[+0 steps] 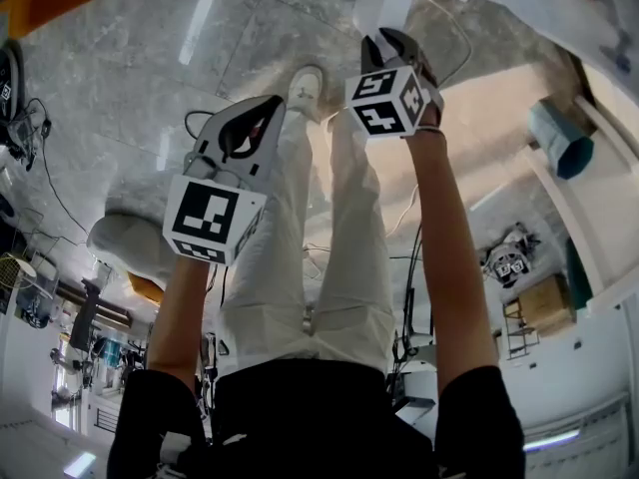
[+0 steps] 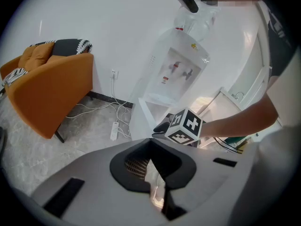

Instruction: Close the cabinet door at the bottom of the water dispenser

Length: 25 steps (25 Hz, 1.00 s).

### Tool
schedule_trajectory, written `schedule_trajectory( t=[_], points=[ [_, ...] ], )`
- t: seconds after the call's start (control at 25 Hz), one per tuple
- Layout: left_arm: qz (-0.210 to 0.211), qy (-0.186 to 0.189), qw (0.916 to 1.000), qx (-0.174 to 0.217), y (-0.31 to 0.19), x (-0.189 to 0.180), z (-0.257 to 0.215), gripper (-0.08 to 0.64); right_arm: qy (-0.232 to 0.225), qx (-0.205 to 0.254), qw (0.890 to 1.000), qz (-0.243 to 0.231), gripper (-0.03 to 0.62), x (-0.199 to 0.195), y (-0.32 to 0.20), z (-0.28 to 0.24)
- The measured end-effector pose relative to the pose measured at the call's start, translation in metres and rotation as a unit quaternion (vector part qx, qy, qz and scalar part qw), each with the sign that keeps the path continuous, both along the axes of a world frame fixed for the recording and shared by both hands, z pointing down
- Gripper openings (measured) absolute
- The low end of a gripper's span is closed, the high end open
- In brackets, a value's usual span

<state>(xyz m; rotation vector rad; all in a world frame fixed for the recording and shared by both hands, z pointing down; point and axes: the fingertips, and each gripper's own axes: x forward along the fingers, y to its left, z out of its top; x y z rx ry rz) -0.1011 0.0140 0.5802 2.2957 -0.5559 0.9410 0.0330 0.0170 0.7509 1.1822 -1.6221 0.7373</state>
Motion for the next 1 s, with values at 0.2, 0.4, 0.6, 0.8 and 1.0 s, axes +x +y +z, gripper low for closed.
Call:
schedule_trajectory(
  t=[0.2, 0.4, 0.6, 0.8, 1.0],
  points=[
    [0.023, 0.001, 0.9997, -0.002, 0.011, 0.017, -0.002, 0.008, 0.010, 0.007, 1.000, 0.020, 0.103, 0.023, 0.010, -0.001],
    [0.043, 0.002, 0.9991, 0.005, 0.022, 0.036, -0.004, 0.008, 0.015, 0.011, 0.999, 0.049, 0.087, 0.046, 0.019, -0.002],
    [0.060, 0.005, 0.9982, 0.005, 0.031, 0.057, -0.005, 0.008, 0.023, 0.015, 0.997, 0.073, 0.087, 0.067, 0.025, -0.002],
    [0.069, -0.003, 0.9976, 0.005, 0.031, 0.072, 0.000, 0.008, 0.025, 0.023, 0.994, 0.100, 0.086, 0.094, 0.031, -0.002],
    [0.082, -0.010, 0.9965, 0.005, 0.036, 0.086, 0.003, 0.008, 0.028, 0.026, 0.993, 0.111, 0.084, 0.117, 0.034, -0.001]
  ],
)
